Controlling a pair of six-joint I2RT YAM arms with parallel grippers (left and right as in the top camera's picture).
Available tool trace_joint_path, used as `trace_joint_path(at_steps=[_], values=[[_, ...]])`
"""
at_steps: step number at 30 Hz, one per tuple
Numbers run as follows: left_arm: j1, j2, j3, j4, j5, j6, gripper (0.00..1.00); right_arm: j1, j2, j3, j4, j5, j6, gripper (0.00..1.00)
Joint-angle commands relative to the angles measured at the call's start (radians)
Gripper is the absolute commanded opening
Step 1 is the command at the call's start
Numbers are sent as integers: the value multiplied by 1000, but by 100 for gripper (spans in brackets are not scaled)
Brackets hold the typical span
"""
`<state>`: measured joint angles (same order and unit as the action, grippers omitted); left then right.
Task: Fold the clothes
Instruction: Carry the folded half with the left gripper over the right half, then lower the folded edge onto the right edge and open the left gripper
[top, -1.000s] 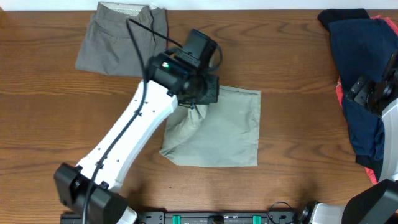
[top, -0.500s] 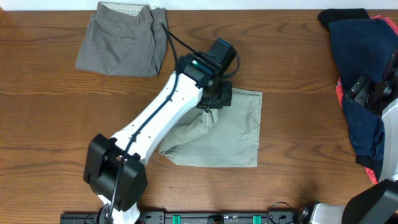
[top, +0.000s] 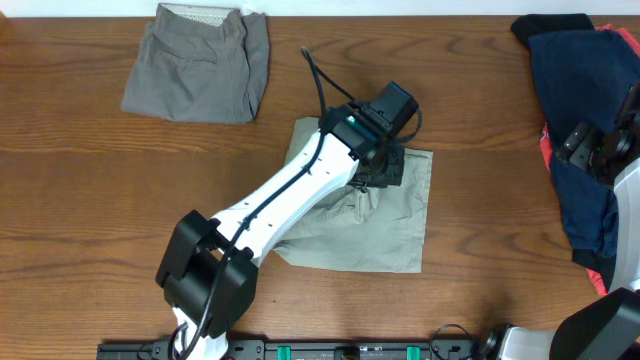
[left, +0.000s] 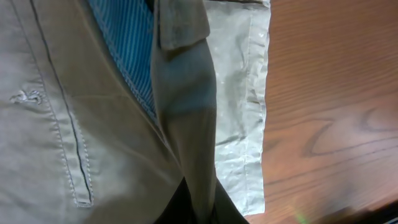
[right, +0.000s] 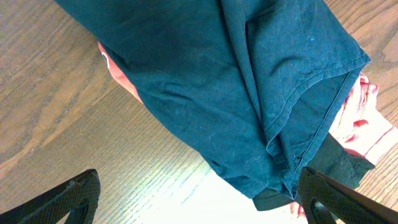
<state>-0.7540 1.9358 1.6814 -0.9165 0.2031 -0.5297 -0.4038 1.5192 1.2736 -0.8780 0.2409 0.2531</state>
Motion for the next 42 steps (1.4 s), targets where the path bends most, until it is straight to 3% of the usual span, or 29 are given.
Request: trace_joint_path(at_steps=[1, 14, 16, 19, 27, 37, 40, 42], values=[[-5, 43, -4, 3, -4, -34, 6, -8, -8, 3, -2, 13, 12, 99], [-14, 103, -5, 11, 26, -59, 8, -8, -8, 3, -2, 13, 12, 99], [-20, 103, -5, 10, 26, -59, 22, -8, -8, 3, -1, 13, 12, 99], [-31, 103, -5, 10, 26, -59, 28, -8, -8, 3, -2, 13, 12, 99], [-46, 103, -4, 8, 133, 11, 28, -8, -8, 3, -2, 13, 12, 99], [-17, 95, -2, -10, 76, 50, 26, -8, -8, 3, -2, 13, 12, 99], [-10, 96, -2, -15, -8, 50, 12, -8, -8, 3, -2, 13, 12, 99], [-10, 97, -3, -31, -55, 49, 10, -8, -8, 3, -2, 13, 12, 99]])
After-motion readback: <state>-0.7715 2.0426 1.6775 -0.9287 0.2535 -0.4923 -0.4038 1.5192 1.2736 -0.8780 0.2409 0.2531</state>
